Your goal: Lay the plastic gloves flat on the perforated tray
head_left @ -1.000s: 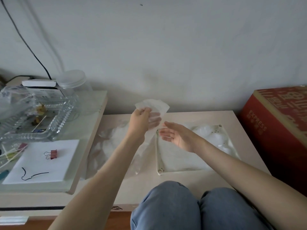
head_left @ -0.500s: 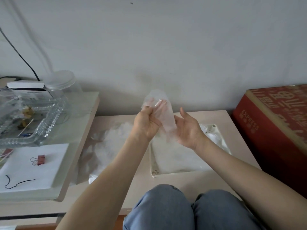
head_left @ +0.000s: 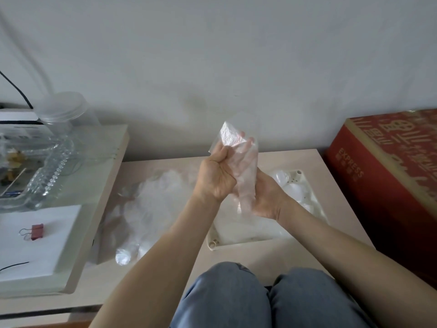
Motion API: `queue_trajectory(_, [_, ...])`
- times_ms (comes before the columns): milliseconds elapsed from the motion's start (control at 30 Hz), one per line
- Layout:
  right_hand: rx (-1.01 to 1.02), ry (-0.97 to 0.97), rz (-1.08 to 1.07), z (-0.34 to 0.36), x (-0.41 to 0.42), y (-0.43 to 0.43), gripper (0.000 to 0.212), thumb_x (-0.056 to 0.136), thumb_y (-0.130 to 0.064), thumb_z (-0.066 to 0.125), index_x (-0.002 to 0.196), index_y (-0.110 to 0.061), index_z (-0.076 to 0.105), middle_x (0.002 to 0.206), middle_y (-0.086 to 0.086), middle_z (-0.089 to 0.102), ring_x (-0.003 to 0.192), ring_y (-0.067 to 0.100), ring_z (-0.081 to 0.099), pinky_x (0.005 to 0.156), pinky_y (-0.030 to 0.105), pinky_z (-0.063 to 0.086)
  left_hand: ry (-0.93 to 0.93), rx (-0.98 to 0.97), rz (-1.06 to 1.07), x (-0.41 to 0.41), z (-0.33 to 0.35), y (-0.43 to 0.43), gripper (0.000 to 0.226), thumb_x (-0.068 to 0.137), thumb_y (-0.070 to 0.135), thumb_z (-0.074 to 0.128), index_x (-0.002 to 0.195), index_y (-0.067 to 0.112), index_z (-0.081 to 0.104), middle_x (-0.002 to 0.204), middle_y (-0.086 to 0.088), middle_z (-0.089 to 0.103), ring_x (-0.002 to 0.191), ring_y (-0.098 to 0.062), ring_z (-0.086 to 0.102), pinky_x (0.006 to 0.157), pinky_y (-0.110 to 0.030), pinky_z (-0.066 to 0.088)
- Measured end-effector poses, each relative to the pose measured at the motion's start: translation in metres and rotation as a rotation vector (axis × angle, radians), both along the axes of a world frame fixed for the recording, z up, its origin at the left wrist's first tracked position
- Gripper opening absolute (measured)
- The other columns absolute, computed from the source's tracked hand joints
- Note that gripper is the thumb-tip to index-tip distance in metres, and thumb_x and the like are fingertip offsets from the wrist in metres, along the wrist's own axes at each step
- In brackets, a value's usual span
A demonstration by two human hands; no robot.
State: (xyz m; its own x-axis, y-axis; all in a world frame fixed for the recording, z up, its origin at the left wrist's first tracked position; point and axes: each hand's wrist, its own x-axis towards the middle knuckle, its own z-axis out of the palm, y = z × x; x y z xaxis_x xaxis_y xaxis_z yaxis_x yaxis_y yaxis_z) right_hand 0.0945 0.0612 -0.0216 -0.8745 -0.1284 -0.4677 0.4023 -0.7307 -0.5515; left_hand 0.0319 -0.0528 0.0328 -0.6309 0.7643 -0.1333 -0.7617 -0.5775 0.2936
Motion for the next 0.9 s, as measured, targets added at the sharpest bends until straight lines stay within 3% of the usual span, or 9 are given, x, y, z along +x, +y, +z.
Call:
queue_trajectory(100, [0.082, 0.079, -0.105, 0.006, 0.005, 0.006, 0.039, 0.090, -0.046, 0.053, 0.090, -0.013, 0.075, 0.076, -0.001, 0.063, 0.070, 0.014, 0.060, 0.066, 0.024, 0.047, 0.131, -0.069, 0.029, -0.001, -0.004, -0.004, 0.032, 0.082, 0.006, 0.047, 0.111, 0.005, 0.062, 0.117, -0.014, 0.062, 0.112, -0.034, 0.059, 0.106, -0.049, 0.040])
queue_trajectory(167, [0.115, 0.119, -0.114, 0.011, 0.009, 0.012, 0.030, 0.087, -0.033, 0.053, 0.094, -0.012, 0.074, 0.083, 0.002, 0.069, 0.074, 0.017, 0.067, 0.066, 0.027, 0.054, 0.179, -0.107, 0.059, -0.002, -0.007, -0.011, 0.030, 0.085, 0.009, 0.049, 0.109, 0.004, 0.065, 0.104, -0.011, 0.068, 0.118, -0.036, 0.053, 0.111, -0.049, 0.034])
queue_trajectory(233, [0.107, 0.096, -0.153, 0.012, 0.012, 0.021, 0.026, 0.083, -0.026, 0.056, 0.099, -0.010, 0.068, 0.089, 0.005, 0.070, 0.079, 0.020, 0.069, 0.068, 0.030, 0.057, 0.165, -0.124, 0.029, -0.009, -0.015, -0.019, 0.030, 0.088, 0.019, 0.049, 0.110, 0.005, 0.062, 0.109, -0.011, 0.067, 0.118, -0.035, 0.055, 0.112, -0.048, 0.033])
queue_trajectory(333, [0.159, 0.081, -0.175, 0.013, 0.020, 0.035, 0.020, 0.082, -0.017, 0.056, 0.094, -0.005, 0.066, 0.088, 0.011, 0.069, 0.083, 0.027, 0.071, 0.069, 0.036, 0.059, 0.142, -0.160, -0.098, -0.018, -0.029, -0.034, 0.051, 0.085, 0.048, 0.049, 0.114, 0.007, 0.061, 0.118, -0.014, 0.064, 0.113, -0.033, 0.060, 0.107, -0.048, 0.039])
queue_trajectory(433, [0.312, 0.051, -0.099, 0.017, 0.030, 0.047, 0.016, 0.084, -0.010, 0.054, 0.087, -0.001, 0.067, 0.081, 0.012, 0.072, 0.077, 0.029, 0.072, 0.066, 0.037, 0.059, 0.180, -0.348, -0.211, -0.024, -0.035, -0.045, 0.078, 0.078, 0.068, 0.045, 0.121, 0.005, 0.059, 0.123, -0.016, 0.063, 0.106, -0.034, 0.064, 0.087, -0.043, 0.054])
queue_trajectory(500, [0.456, 0.026, -0.050, 0.018, 0.035, 0.053, 0.011, 0.089, -0.006, 0.052, 0.089, -0.004, 0.063, 0.079, 0.009, 0.071, 0.072, 0.026, 0.072, 0.056, 0.032, 0.056, 0.274, -0.556, -0.262, -0.023, -0.040, -0.043, 0.066, 0.083, 0.061, 0.047, 0.112, 0.004, 0.063, 0.113, -0.013, 0.069, 0.092, -0.027, 0.070, 0.074, -0.036, 0.059])
queue_trajectory(633, [0.695, -0.024, 0.015, 0.009, 0.040, 0.061, 0.010, 0.090, -0.002, 0.056, 0.085, -0.010, 0.056, 0.081, 0.007, 0.069, 0.057, 0.022, 0.066, 0.038, 0.022, 0.042, 0.595, -0.909, -0.342, -0.009, -0.053, -0.030, 0.011, 0.096, 0.018, 0.055, 0.097, 0.009, 0.061, 0.094, -0.006, 0.071, 0.068, -0.016, 0.071, 0.059, -0.026, 0.057])
queue_trajectory(767, [0.806, -0.043, 0.044, -0.007, 0.043, 0.068, 0.019, 0.090, -0.002, 0.060, 0.082, -0.015, 0.049, 0.084, 0.010, 0.068, 0.044, 0.019, 0.057, 0.033, 0.020, 0.034, 0.678, -1.079, -0.325, 0.003, -0.068, -0.018, 0.008, 0.098, 0.014, 0.053, 0.097, 0.006, 0.056, 0.085, -0.006, 0.069, 0.056, -0.013, 0.068, 0.052, -0.025, 0.056])
queue_trajectory(900, [0.849, -0.027, -0.004, -0.016, 0.044, 0.075, 0.013, 0.090, -0.004, 0.060, 0.093, -0.014, 0.052, 0.082, 0.008, 0.068, 0.044, 0.015, 0.052, 0.037, 0.021, 0.033, 0.686, -1.193, -0.249, 0.010, -0.082, -0.016, 0.005, 0.098, 0.012, 0.050, 0.100, 0.008, 0.050, 0.079, -0.007, 0.068, 0.050, -0.013, 0.065, 0.052, -0.028, 0.049])
